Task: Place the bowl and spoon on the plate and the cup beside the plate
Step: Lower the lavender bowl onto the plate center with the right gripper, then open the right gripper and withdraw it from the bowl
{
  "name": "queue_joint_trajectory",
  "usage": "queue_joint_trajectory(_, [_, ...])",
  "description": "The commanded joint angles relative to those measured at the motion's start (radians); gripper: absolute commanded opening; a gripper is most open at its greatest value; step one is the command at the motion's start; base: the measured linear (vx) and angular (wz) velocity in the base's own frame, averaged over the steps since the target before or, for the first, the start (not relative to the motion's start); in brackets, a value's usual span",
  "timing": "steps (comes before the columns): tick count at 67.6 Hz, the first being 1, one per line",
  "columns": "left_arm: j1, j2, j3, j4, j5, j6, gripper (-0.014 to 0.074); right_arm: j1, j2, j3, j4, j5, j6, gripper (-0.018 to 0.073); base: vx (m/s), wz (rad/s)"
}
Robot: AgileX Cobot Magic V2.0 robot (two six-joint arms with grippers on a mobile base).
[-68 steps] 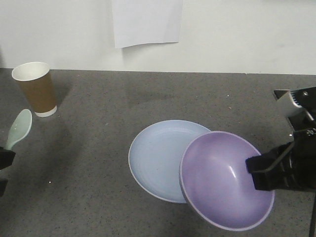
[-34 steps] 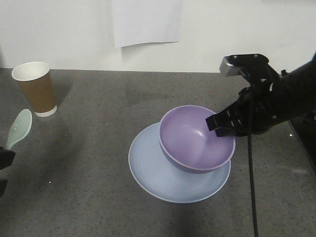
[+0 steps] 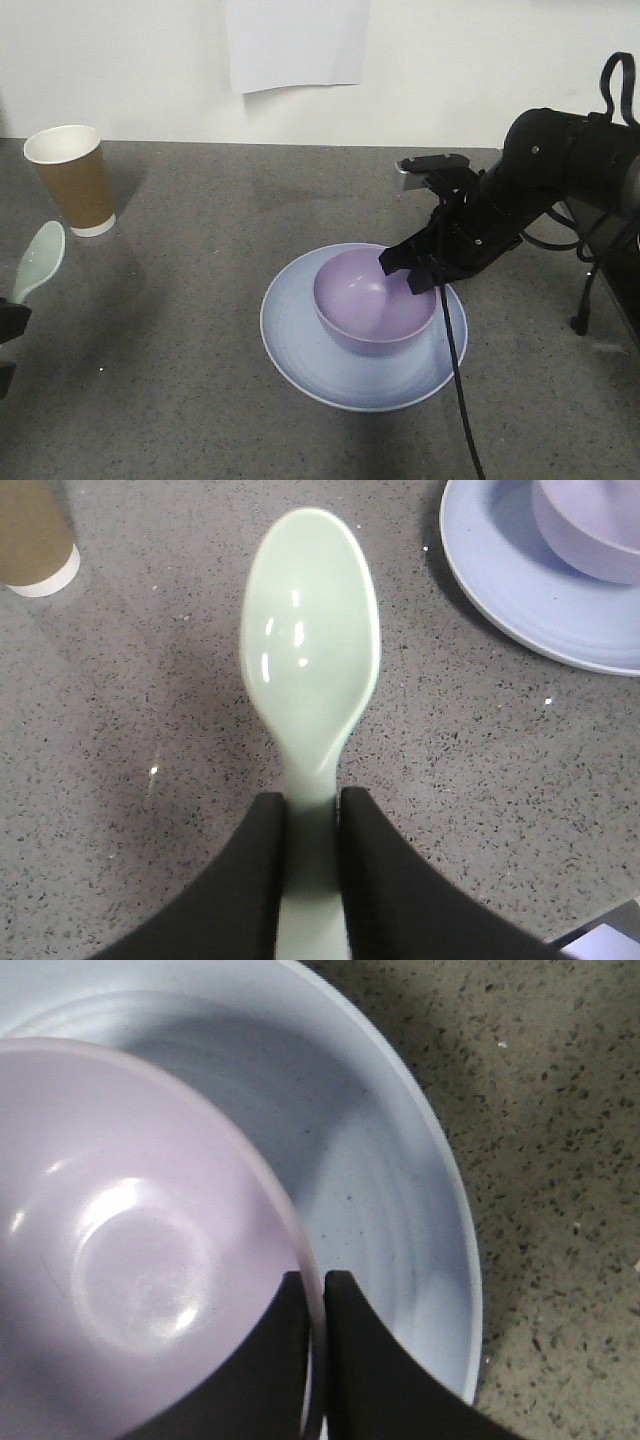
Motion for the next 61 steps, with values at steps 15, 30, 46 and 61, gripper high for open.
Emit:
queue_joint_trajectory(15, [-0.006, -0.009, -0.025, -0.016, -0.053, -0.004, 0.0101, 0.001, -0.042, -0.035, 0.013, -0.022, -0.032, 0.0174, 0.0, 0.0])
queue_joint_trajectory(30, [-0.006, -0.009, -0.025, -0.016, -0.053, -0.004, 0.0101, 0.001, -0.056, -0.035, 0.015, -0.02, -0.013, 0.0362, 0.0, 0.0])
queue_joint_trajectory(46, [-0.006, -0.009, -0.025, -0.016, -0.053, -0.004, 0.0101, 0.001, -0.166, -0.035, 0.0, 0.018, 0.003, 0.0401, 0.0, 0.0])
queue_joint_trajectory(61, [-0.006, -0.009, -0.025, -0.016, -0.053, -0.005, 0.0101, 0.001, -0.336, -0.032, -0.028, 0.135, 0.004, 0.0364, 0.0, 0.0])
